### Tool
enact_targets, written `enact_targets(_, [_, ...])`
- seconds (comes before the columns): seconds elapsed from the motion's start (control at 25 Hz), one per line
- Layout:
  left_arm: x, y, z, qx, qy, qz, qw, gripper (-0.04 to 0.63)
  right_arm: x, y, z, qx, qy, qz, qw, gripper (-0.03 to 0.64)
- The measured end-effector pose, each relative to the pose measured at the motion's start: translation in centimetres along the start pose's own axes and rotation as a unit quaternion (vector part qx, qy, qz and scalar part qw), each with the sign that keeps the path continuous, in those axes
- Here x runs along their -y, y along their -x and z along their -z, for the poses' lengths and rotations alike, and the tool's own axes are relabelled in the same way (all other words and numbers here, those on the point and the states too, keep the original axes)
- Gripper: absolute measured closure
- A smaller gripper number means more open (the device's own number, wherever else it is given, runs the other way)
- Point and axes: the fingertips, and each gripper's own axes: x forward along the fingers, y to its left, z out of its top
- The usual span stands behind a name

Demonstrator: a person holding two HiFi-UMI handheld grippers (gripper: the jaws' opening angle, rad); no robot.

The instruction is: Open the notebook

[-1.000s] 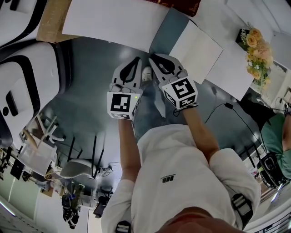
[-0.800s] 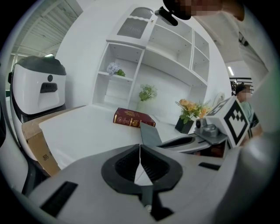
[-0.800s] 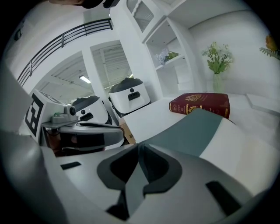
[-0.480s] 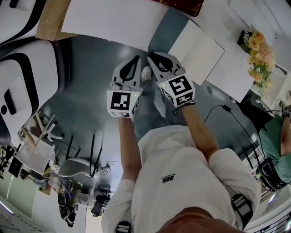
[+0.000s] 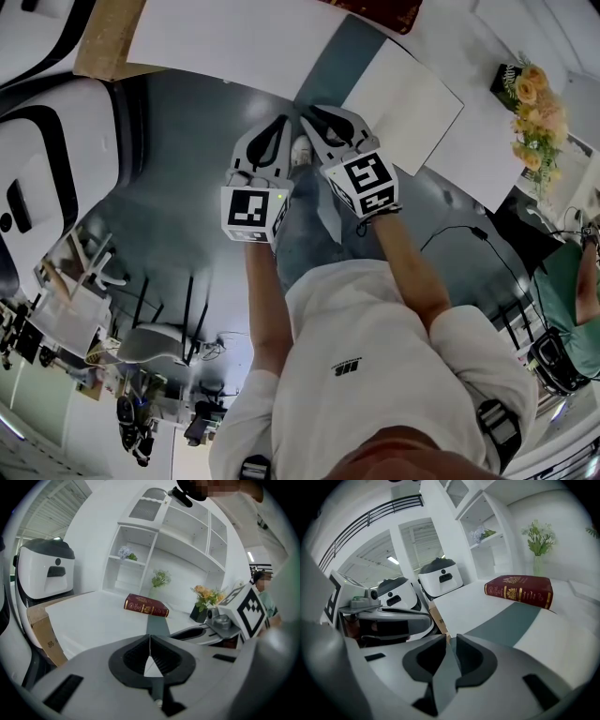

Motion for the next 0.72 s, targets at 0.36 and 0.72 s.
enact_targets(0.36, [0.2,0.6,-0.1,0.003,0.0,-0.002,1.0,0.595,-0.2,0.3,0.0,0.001,0.0,0.002,1.0,0.557])
enact_targets(0.72, [0.7,0.6,-0.5,0.006,-0.004,0.001,1.0,0.595,-0.1,1.5,-0.5,0.018,-0.021,-0.003,1.0,0.543])
